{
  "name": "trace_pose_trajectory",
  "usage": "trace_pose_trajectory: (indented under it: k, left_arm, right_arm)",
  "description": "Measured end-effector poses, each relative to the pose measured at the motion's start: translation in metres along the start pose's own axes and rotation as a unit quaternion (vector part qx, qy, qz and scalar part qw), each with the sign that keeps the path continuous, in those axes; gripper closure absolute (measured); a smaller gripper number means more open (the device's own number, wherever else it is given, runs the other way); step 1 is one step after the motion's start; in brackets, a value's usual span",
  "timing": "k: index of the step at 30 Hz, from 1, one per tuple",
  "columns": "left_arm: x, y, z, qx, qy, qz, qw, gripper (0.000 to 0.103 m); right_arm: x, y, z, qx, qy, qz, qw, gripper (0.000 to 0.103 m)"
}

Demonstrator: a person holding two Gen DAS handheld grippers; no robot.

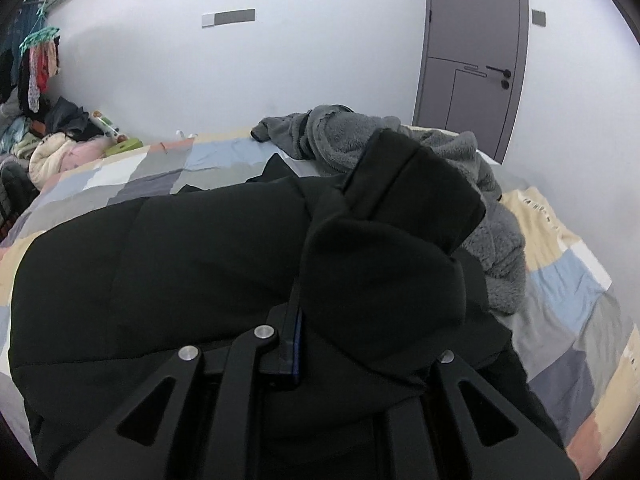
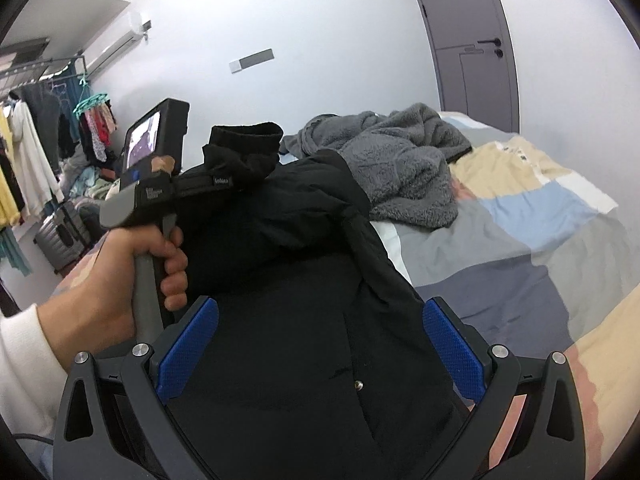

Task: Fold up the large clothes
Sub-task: 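Swing the held sleeve across the jacket body toward the right tool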

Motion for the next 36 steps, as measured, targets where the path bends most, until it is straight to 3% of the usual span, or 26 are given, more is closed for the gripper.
trace_pose_trajectory:
  k: [4, 9, 12, 14, 20, 28, 33, 36]
  left_arm:
    - [-0.004, 0.001, -0.004, 0.005, 0.002, -0.008, 1.0, 0.093]
    - [-0.005, 0.002, 0.0, 0.008, 0.019, 0.01, 0.9997, 0.085]
    - [-0.008, 0.006, 0.008, 0.015, 0.05, -0.004, 0.9986, 0.056]
    - [-0.009, 0.011, 0.017, 0.013, 0.044, -0.027, 0.9986, 0.021]
    - [0.018, 0.035, 0.056, 0.007, 0.052, -0.021, 0.9984, 0.021]
    - [0.121, 0.083, 0.116, 0.003, 0.004, 0.049, 0.9988, 0.021]
    - [0.182, 0.107, 0.108, 0.001, -0.03, 0.11, 0.9935, 0.021]
    - [0.202, 0.109, 0.091, 0.009, -0.022, 0.145, 0.9891, 0.021]
  right_arm:
    - [0.003, 0.001, -0.002, 0.002, -0.003, 0.004, 1.0, 0.0]
    - [0.005, 0.002, 0.001, -0.001, -0.002, 0.008, 1.0, 0.0]
    - [0.005, 0.001, 0.003, -0.004, 0.0, 0.008, 1.0, 0.0]
    - [0.007, 0.001, 0.003, -0.004, 0.001, 0.011, 1.0, 0.0]
    - [0.015, 0.002, 0.006, -0.005, -0.003, 0.023, 1.0, 0.0]
    - [0.034, 0.003, 0.007, 0.009, -0.022, 0.034, 0.999, 0.0]
    - [0.06, -0.009, -0.007, 0.03, -0.053, 0.04, 0.997, 0.0]
    - [0.078, -0.029, -0.029, 0.023, -0.05, 0.072, 0.996, 0.0]
Point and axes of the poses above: each gripper's, at about its wrist camera, not at the fingertips, and z roughly against the way its jaws point, x to its left, y to its underside, the point moved 4 cm from there along -z, roughly the way its jaws point, and after that the axes turned 8 degrees about -z, right-handed, at the moved point
